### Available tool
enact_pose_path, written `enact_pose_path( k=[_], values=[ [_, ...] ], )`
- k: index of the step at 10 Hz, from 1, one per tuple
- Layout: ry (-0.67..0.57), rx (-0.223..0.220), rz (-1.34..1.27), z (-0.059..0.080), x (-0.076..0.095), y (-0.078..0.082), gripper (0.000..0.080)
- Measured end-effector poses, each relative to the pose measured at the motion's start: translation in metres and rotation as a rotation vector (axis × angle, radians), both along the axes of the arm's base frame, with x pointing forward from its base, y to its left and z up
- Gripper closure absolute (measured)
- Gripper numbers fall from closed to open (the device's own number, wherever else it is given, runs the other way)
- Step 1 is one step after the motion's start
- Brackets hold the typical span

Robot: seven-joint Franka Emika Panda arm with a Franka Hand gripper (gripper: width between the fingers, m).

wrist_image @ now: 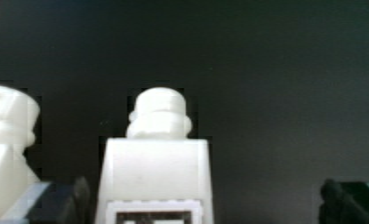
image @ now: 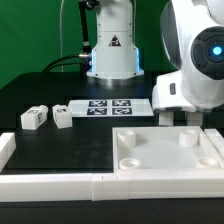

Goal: Assemble one leg

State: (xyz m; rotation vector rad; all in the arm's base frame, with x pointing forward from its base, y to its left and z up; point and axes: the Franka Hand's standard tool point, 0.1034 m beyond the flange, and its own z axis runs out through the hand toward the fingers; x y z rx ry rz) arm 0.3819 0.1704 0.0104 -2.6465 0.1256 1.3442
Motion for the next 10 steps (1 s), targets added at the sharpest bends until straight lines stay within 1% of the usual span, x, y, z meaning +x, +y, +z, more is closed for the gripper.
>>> enact_pose_path(
  k=[1, 2, 3, 4, 5, 10],
  values=[
    [0.001, -0.001, -0.002, -0.0005, 0.0001, -0.0015, 0.0150],
    [0.001, -0.002, -0.003, -0.0006, 0.0003, -0.0021, 0.0253],
    [0.001, -0.002, -0.002, -0.0006, 0.0002, -0.0019, 0.0389],
    [0.001, -0.002, -0.002, -0.0006, 0.0001, -0.0018, 0.0389],
    [0.001, -0.002, -0.002, -0.0006, 0.0001, -0.0018, 0.0512],
    [0.001, -0.002, -0.002, -0.0006, 0.0001, -0.0018, 0.0512]
  ],
)
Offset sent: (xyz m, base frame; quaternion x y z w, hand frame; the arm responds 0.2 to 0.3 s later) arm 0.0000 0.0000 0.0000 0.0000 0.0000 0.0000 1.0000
